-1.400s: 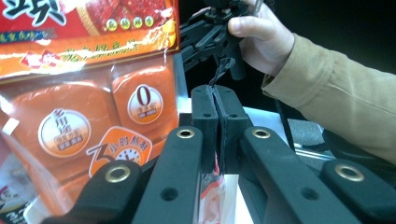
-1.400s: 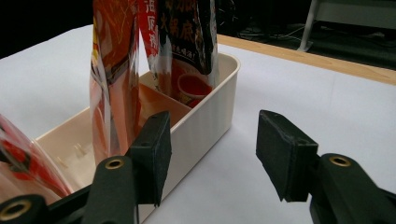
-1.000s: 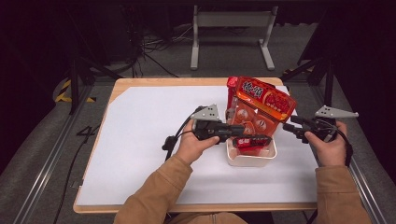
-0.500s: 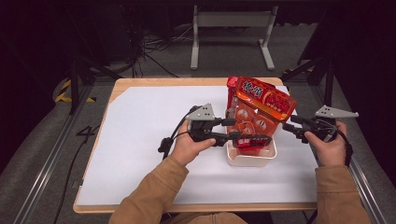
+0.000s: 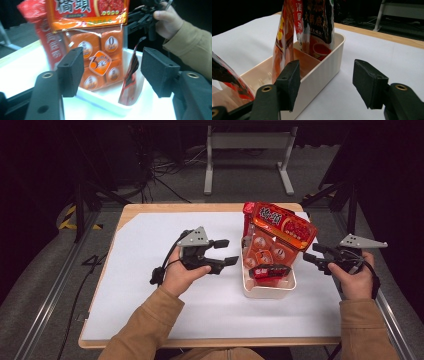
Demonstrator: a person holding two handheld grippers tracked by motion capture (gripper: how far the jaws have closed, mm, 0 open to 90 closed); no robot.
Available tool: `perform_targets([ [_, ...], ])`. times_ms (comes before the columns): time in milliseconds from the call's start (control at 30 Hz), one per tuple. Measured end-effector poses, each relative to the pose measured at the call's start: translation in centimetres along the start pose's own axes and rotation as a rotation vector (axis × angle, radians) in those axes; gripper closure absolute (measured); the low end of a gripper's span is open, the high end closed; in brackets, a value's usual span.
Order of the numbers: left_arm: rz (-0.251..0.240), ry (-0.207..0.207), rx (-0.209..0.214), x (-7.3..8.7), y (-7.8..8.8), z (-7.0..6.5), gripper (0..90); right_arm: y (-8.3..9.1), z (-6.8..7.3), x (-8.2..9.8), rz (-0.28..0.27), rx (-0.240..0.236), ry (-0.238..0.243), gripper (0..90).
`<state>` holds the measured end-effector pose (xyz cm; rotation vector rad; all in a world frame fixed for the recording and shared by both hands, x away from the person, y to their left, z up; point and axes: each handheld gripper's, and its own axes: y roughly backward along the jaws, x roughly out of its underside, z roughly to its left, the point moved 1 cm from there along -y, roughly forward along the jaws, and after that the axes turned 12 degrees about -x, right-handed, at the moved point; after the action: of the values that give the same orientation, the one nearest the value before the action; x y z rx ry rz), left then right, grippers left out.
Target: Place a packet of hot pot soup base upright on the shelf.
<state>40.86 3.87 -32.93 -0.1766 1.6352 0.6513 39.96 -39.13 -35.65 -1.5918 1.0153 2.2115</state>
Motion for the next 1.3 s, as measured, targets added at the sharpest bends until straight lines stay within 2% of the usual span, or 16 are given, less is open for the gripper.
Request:
perform_targets([
  [133,0.014,-0.011,-0.044,0.2,1.6,0.8,32.2,0.0,0.1,0.0,-0.005,-0.003,0.011,36.6],
  [333,0.026,0.001,-0.125,1.1,4.9,2.4,29.8,0.2,0.2,0.2,-0.007,-0.002,0.015,35.0],
  [700,0.053,0.020,-0.239,2.7,9.4,4.4,24.7,0.5,0.3,0.6,-0.018,-0.005,0.029,33.6],
  [867,0.071,0.040,-0.279,3.9,10.8,5.3,23.3,0.5,0.6,0.8,-0.028,-0.002,0.044,31.9],
  [1033,0.067,0.065,-0.312,4.9,12.2,5.9,21.9,0.5,0.7,1.1,-0.028,-0.001,0.054,30.2],
  [1067,0.073,0.059,-0.322,5.2,12.5,6.0,21.5,0.5,0.7,1.2,-0.028,-0.001,0.050,30.0],
  [1133,0.091,0.017,-0.362,5.5,13.1,6.3,20.9,0.4,0.6,1.3,-0.028,0.000,0.051,29.1],
  [1167,0.088,0.019,-0.370,5.6,13.3,6.4,20.6,0.4,0.6,1.3,-0.026,0.002,0.046,28.8],
  [1233,0.077,0.032,-0.371,5.8,13.6,6.6,19.4,0.4,0.6,1.3,-0.027,0.003,0.044,28.6],
  [1300,0.055,0.068,-0.374,6.5,14.0,7.1,19.2,0.3,0.6,1.4,-0.027,0.003,0.047,27.9],
])
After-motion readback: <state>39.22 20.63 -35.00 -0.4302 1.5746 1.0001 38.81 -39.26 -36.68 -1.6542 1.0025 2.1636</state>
